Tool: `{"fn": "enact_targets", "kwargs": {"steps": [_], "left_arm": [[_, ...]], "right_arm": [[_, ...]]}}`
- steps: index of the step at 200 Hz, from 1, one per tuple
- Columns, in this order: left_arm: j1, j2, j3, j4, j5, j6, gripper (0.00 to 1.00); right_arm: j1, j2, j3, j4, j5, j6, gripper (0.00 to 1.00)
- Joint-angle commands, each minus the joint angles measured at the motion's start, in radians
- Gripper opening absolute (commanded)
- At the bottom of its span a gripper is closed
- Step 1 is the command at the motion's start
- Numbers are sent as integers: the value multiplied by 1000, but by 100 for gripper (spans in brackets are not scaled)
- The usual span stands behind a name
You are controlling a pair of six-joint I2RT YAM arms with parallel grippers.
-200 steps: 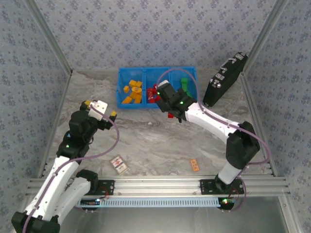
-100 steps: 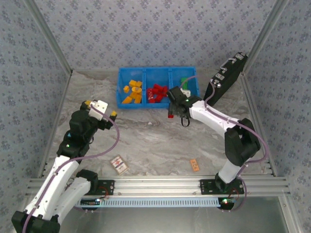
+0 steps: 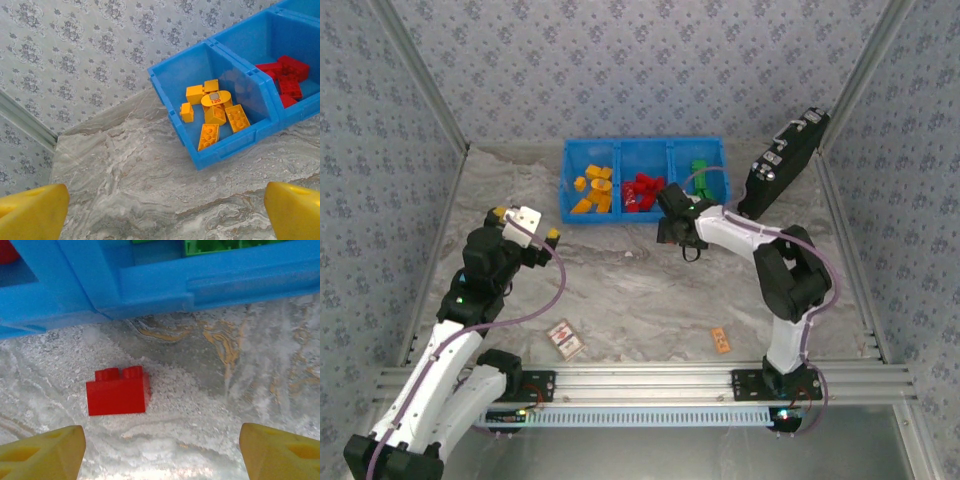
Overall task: Sort the legos into containers by color
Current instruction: Pick up the lego from the center of the table.
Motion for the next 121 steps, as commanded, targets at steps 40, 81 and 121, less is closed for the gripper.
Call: {"fn": "enact_targets", "kwargs": {"steps": [40, 81, 121], "left_arm": [[-5, 10, 13, 28, -16, 14, 100], [-5, 19, 14, 26, -20, 22, 100], [-5, 30, 18, 27, -22, 22, 100]], "right_arm": [[-15, 93, 89, 33, -25, -72, 81], [-31, 142, 119, 35, -50, -95, 64], [-36, 183, 147, 37, -74, -109, 53]]}}
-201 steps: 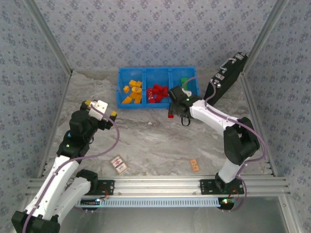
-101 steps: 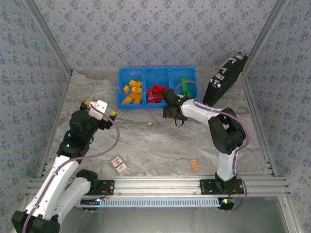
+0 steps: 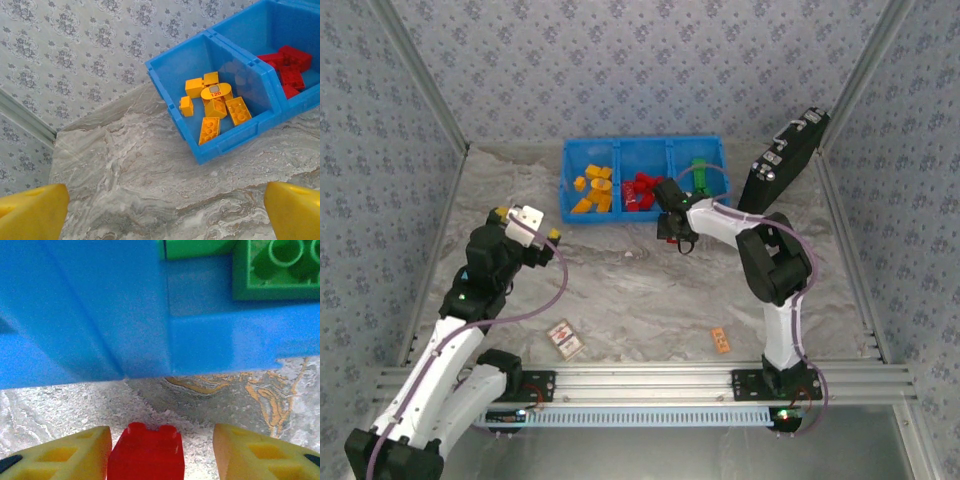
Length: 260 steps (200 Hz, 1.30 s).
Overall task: Sort the legos into containers by color
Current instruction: Pick up the lego from the center of the table, then place the lego in the container.
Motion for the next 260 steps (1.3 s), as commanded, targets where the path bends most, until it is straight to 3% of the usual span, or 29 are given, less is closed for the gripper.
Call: {"fn": "enact_targets", "kwargs": {"steps": [1, 37, 68, 94, 116, 140, 179, 225, 260], "left_arm": [[-5, 1, 18, 26, -14, 12, 100], [-3, 3, 20, 25, -17, 13, 100], [-3, -3, 19, 21, -15, 9, 100], [-3, -10, 23, 13, -14, 8, 100], [-3, -18, 24, -1, -20, 4, 100], [3, -17, 27, -2, -43, -39, 100], [5, -22, 23, 6, -44, -36, 100], [6, -25, 25, -7, -91, -2, 100], [13, -16, 11, -45, -128, -51, 100]], "right_arm": [[-4, 34, 41, -6, -24, -20, 53], [-5, 43, 47, -11, -30, -26, 37], [-3, 13, 38, -40, -26, -33, 31], [3, -40, 63, -99, -54, -41, 30], [27, -70, 195, -235, -58, -86, 30], [43, -72, 326, -257, -64, -150, 30], [28, 28, 544, -208, -76, -277, 30], [9, 292, 831, -180, -62, -380, 31], [-18, 442, 1031, -229, -106, -407, 42]]}}
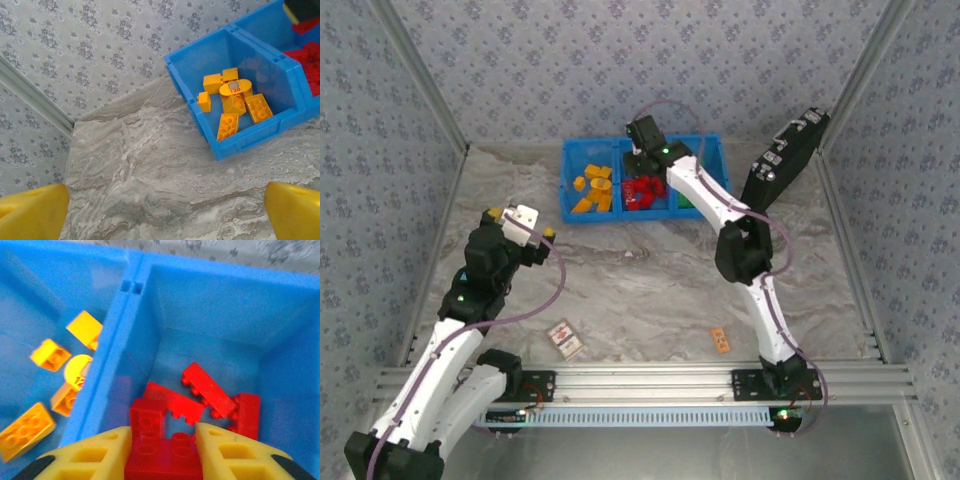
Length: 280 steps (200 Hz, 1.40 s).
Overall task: Sort the legos into containers by color
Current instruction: Place the lego in the container, then reset both arms
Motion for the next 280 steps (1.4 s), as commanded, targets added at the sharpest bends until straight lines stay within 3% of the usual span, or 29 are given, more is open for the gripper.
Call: {"fn": "enact_targets", "kwargs": {"steps": [1, 27, 47, 69, 92, 122, 131, 158, 176, 195, 208, 230, 244, 257, 280], "left_arm": [[11, -4, 9, -35, -46, -38, 100], [56, -42, -60, -32, -62, -136, 100], [118, -55, -112, 35, -34, -198, 100], [178, 18, -67, 19, -26, -306, 100], [244, 123, -102, 172, -5, -405, 100], [262, 310, -126, 337, -43, -407, 100], [262, 359, -134, 379, -59, -417, 100], [262, 456, -286, 776, -119, -410, 100], [250, 520, -269, 802, -101, -344, 100], [236, 592, -285, 908, -127, -331, 100], [233, 654, -281, 931, -153, -343, 100], [223, 797, -329, 1155, -116, -312, 100], [217, 851, -319, 1202, -123, -301, 100], [241, 823, -283, 1077, -72, -327, 100], [294, 827, -256, 1024, 37, -346, 100]], "right_arm": [[-19, 71, 111, -60, -34, -55, 42], [-43, 39, 71, -2, -81, -60, 54], [-52, -17, 2, 30, -103, -70, 57], [-54, -114, -105, 58, -137, -84, 57], [-51, -292, -315, 168, -157, -113, 64], [-62, -560, -637, 277, -178, -185, 83], [-70, -642, -731, 287, -157, -196, 100], [-119, -926, -1062, 365, -72, -220, 100], [-187, -1103, -1239, 346, -86, -231, 100], [-203, -1303, -1363, 258, 57, -236, 100], [-222, -1460, -1479, 266, 89, -247, 100], [-263, -1704, -1670, 361, 129, -216, 100], [-279, -1829, -1772, 414, 142, -160, 100], [-288, -1912, -1857, 480, 164, -123, 100], [-298, -1957, -2014, 629, 230, -176, 100]]}}
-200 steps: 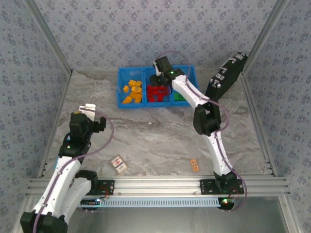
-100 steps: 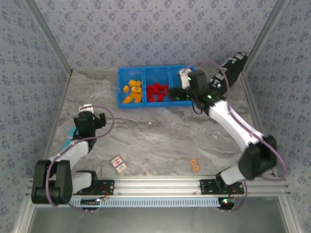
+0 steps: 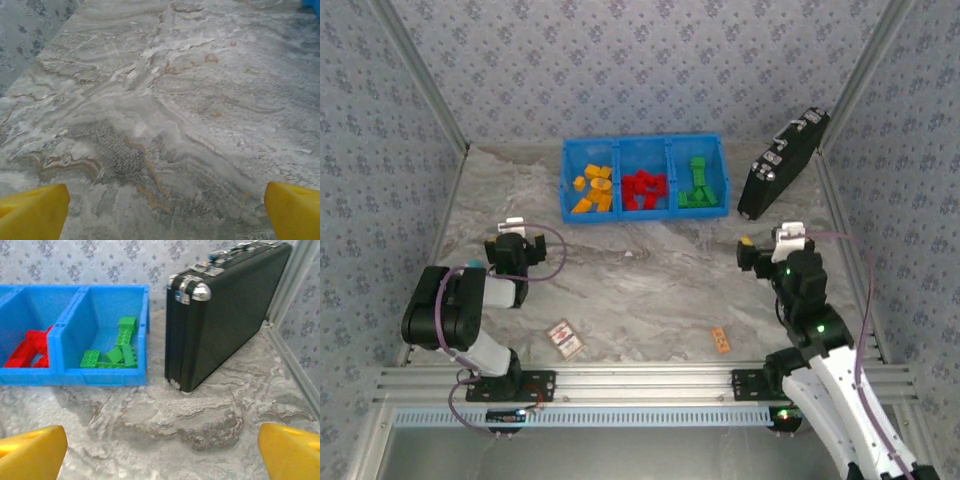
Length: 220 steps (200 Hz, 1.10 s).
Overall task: Sort the legos into containers by color
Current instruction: Reset both arms
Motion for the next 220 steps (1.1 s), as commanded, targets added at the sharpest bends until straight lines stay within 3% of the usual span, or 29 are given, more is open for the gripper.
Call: {"fn": "enact_targets", "kwargs": {"steps": [1, 41, 73, 87, 112, 143, 169, 220], "left_arm": [[43, -16, 47, 15, 102, -15, 100], [44, -16, 47, 17, 103, -15, 100], [43, -16, 47, 15, 103, -15, 100], [44, -15, 47, 15, 103, -15, 100], [44, -15, 47, 15, 104, -15, 100], [45, -16, 47, 14, 104, -16, 100], [45, -16, 48, 13, 105, -16, 100], [45, -16, 49, 13, 106, -16, 100]], "right_arm": [[-12, -18, -129, 181, 97, -8, 100], [-120, 127, -352, 601, 80, -89, 100], [-330, 340, -344, 781, -132, -75, 100], [-374, 470, -295, 815, -185, -55, 100], [-366, 728, -193, 891, -270, -83, 100], [-335, 889, -79, 885, -292, -92, 100], [-291, 1063, -76, 1039, -307, -136, 100], [-322, 1066, -61, 1008, -302, -94, 100]]}}
